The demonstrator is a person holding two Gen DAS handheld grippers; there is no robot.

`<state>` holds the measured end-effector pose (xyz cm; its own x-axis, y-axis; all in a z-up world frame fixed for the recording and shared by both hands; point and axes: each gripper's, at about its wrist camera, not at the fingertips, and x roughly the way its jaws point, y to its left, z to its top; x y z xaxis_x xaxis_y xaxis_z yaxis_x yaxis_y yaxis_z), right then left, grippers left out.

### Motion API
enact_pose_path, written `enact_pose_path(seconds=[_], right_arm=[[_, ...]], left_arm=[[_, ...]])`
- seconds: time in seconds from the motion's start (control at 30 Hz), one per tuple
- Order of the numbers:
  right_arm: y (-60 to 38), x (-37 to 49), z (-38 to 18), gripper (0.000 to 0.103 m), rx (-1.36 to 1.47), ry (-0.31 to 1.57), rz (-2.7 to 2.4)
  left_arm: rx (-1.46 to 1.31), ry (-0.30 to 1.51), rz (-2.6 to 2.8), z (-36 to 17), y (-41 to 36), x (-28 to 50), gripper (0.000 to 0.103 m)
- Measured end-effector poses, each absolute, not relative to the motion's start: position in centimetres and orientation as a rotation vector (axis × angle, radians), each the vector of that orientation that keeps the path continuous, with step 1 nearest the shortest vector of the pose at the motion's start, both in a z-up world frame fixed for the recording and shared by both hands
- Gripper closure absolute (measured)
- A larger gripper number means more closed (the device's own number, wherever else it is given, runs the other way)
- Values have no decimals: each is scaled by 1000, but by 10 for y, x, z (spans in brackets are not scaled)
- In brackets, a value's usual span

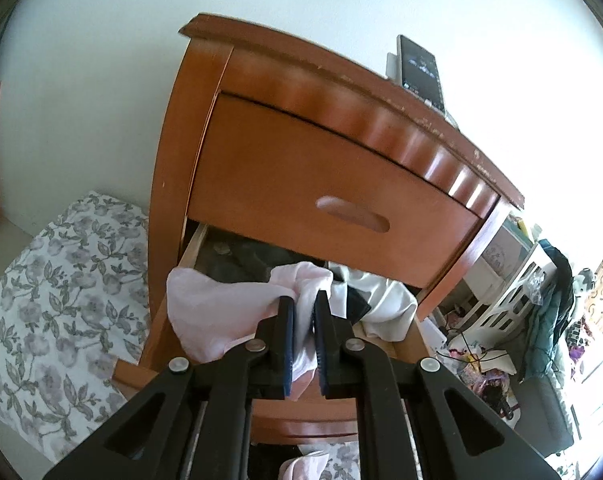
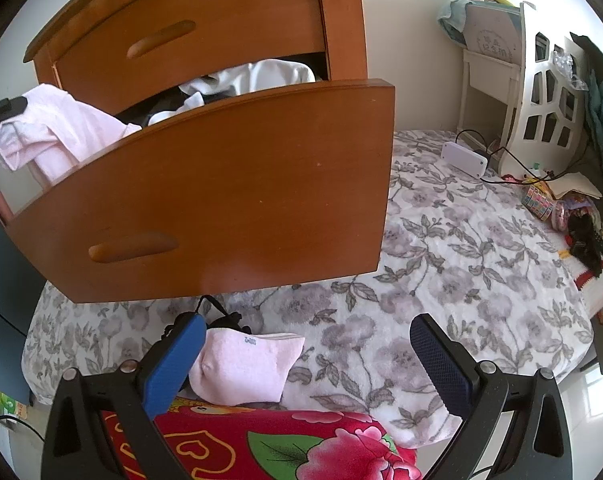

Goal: Take underwear out of drawer
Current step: 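Lift the pink cloth up out of the drawer with the left gripper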

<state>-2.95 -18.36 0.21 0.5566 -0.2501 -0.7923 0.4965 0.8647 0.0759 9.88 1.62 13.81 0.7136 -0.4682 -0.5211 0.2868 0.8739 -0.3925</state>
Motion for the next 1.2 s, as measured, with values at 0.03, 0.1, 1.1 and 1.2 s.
enact_pose_path(seconds=[0.03, 0.1, 1.1, 1.2], right_arm=[[-183, -30, 2, 0, 308, 876, -449], [-184, -29, 2, 0, 309, 877, -449], [-182, -31, 3, 0, 290, 871, -460], [-181, -31, 3, 0, 287, 872, -461]], left_arm=[[-292, 647, -427, 140, 16, 100, 94], [-291, 639, -428, 148, 15, 104, 94], [-343, 290, -595, 287, 33, 20, 95], [-334, 263, -618, 294, 36, 3, 95]])
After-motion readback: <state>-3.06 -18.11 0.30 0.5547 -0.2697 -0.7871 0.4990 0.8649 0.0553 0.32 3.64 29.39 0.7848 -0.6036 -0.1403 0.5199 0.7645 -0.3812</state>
